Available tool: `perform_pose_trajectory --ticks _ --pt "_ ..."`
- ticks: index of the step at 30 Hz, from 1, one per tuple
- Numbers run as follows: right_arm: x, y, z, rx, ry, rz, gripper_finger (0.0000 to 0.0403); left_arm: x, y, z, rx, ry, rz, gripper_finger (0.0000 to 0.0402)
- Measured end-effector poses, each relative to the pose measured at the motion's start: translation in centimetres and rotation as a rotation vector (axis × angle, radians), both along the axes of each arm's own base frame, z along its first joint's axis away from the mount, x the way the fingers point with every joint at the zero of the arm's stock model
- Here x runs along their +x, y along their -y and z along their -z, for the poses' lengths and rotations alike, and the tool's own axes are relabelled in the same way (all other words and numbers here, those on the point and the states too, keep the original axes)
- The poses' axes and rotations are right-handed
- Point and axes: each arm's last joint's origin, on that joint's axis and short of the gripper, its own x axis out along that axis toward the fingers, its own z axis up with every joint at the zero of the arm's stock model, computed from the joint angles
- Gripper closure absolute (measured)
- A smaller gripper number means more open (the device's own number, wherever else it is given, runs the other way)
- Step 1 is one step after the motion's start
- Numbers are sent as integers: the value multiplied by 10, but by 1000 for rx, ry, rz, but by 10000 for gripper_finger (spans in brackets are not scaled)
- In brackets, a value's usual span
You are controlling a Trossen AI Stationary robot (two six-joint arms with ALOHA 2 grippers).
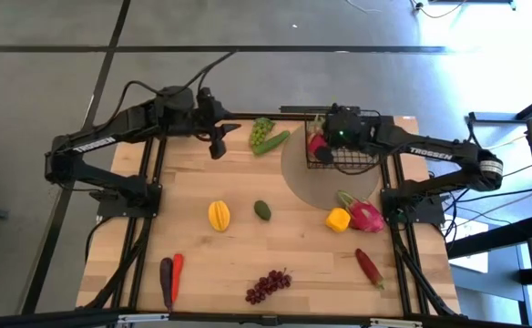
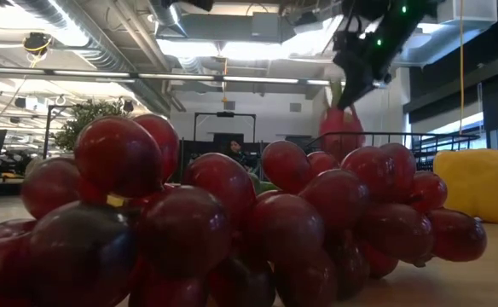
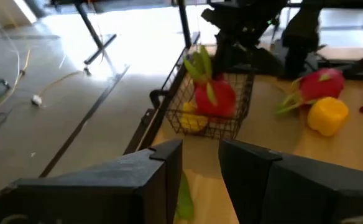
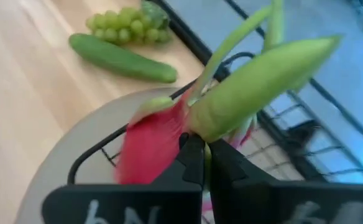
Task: Build produce basket
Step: Put the left dragon fruit into the wire basket
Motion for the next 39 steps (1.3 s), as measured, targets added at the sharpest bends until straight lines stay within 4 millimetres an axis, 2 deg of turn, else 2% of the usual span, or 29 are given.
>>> perform_pose_trajectory --ticks 5,10,16,23,39 --pt "-4 6 25 14 9 -3 403 -2 -5 0 -20 13 -30 307" --pt "-6 4 38 59 -17 -68 403 -2 -8 0 -22 15 -42 307" --pt "-4 4 40 54 -11 -106 403 -2 -8 0 -37 26 -50 307" --pt "5 5 25 24 99 -204 403 -2 -8 0 -39 26 -50 307" --pt "15 9 52 52 -35 -267 403 -2 -8 0 -52 34 -55 307"
